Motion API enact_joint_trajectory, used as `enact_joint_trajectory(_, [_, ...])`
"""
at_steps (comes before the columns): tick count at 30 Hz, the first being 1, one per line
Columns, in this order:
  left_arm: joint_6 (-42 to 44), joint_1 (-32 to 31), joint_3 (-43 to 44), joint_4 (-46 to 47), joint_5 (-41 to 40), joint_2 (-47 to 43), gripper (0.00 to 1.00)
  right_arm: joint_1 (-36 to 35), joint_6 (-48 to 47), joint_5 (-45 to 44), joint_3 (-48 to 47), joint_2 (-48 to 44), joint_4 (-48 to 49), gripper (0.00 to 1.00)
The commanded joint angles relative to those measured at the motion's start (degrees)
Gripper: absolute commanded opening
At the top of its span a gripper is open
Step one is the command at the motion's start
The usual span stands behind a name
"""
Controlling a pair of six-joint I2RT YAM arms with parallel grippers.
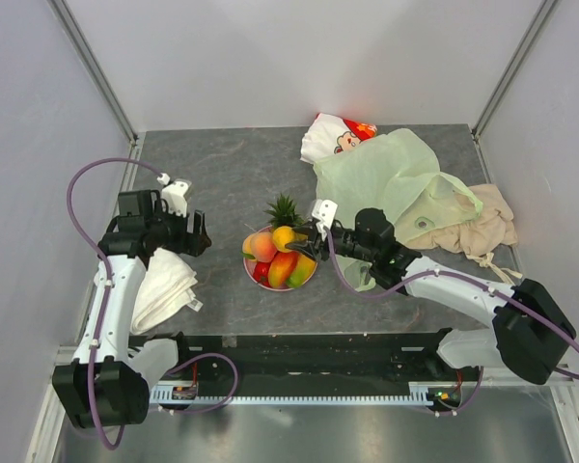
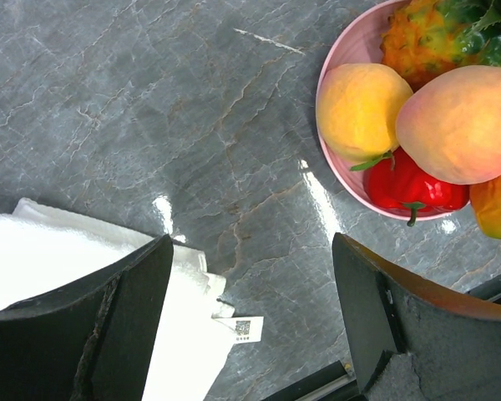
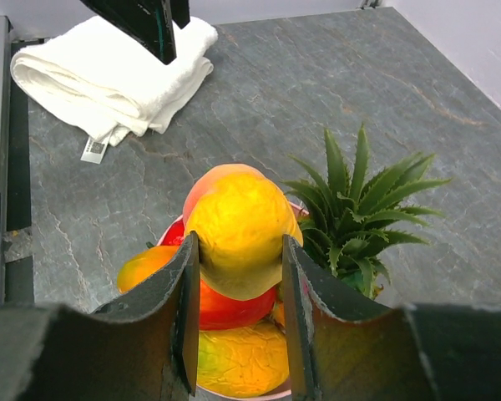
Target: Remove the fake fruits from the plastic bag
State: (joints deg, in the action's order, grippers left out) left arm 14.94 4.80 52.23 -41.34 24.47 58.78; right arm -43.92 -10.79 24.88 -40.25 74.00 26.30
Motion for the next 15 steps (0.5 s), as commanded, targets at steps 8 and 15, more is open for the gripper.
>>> enact_joint_trajectory(8, [2.8,0.7,-1.1,2.0,-1.4,-0.1,0.84,1.9,11.4,1.3,2.5,2.3,9.3,0.34])
enact_joint_trajectory(15, [3.1,1.1,-0.9,2.1,-1.4,0.8,0.84,2.5,14.3,0.3,3.2,3.4,12.3,0.37])
